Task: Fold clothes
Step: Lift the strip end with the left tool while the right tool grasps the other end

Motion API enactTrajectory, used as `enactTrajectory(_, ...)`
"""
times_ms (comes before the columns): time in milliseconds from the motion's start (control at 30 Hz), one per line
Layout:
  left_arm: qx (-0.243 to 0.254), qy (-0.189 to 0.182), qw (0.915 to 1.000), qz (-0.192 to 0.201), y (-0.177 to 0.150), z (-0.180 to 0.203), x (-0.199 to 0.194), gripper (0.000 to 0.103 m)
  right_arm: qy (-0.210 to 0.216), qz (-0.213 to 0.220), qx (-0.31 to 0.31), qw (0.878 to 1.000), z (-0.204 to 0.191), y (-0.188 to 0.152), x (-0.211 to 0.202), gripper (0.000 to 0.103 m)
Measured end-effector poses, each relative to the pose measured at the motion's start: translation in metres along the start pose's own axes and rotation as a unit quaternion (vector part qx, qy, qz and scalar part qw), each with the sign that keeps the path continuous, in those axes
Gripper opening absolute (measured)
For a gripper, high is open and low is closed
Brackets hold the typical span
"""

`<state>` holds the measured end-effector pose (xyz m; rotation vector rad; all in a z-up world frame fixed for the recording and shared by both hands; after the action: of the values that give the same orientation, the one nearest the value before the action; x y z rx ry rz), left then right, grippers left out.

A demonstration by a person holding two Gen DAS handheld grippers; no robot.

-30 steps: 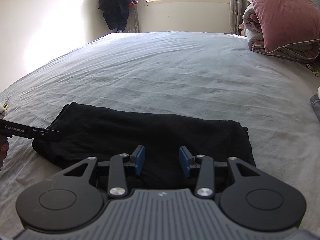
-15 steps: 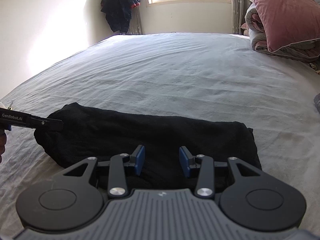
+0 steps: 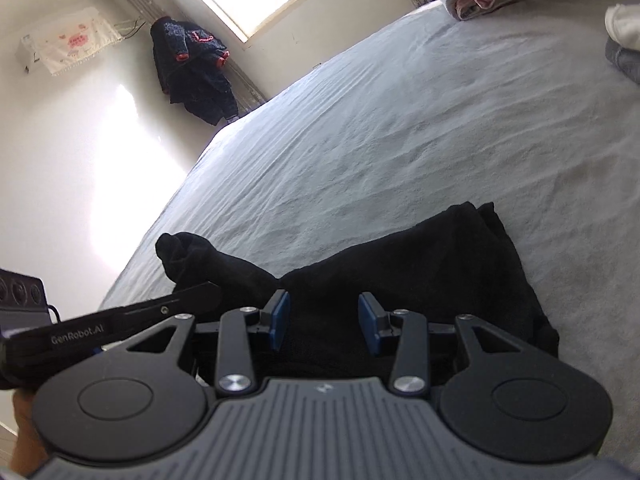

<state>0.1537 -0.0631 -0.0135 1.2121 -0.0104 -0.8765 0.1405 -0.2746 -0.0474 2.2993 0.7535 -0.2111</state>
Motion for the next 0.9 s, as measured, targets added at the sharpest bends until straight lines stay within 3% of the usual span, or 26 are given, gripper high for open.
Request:
enactTrajectory(100,0.006,-0.005,0.9996,-0.026,-0.018,0.009,0.021,0.012,0.030,-0.009,0.137,0.990,0.025,0.001,0.002,0.044)
enactTrajectory(200,0.014,-0.006,0.9988,-0.046,-0.035,0.011,0.034,0.016,0.028,-0.019,0.181,0.983,0.037,-0.003,0.008,0.044)
enactTrajectory(333,0.018,-0.030,0.9985,-0.042,-0.043,0.010,0.029,0.035,0.015,-0.031,0.184,0.982,0.039,-0.009,0.015,0.045)
enactTrajectory(500,0.025,-0.056,0.9974,-0.037,-0.036,0.013,-0.002,0.044,0.012,-0.031,0.188,0.982,0.038,-0.010,0.014,0.046)
enactTrajectory(600,0.030,-0.043,0.9985,-0.016,-0.030,0.003,-0.028,0.050,0.005,-0.028,0.180,0.983,0.037,-0.008,0.012,0.046)
enactTrajectory(767,0.004,0.008,0.9995,0.030,-0.032,-0.033,-0.054,0.048,-0.010,-0.023,0.156,0.987,0.028,-0.006,0.015,0.047)
enactTrajectory(900,-0.012,0.036,0.9991,0.021,-0.040,-0.051,-0.048,0.047,-0.037,-0.014,0.103,0.994,0.008,-0.008,0.015,0.047)
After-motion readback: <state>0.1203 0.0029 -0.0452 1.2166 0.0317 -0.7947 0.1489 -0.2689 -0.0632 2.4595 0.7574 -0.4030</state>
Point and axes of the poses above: each gripper's, at about its wrist camera, not at the fingertips, and x roughly the way its jaws point, z to its right, y to its top, the point moved 4 cm from there along x, roughly the way its jaws point, and after that the axes turned 11 degrees about z, right-handed, at the moved point
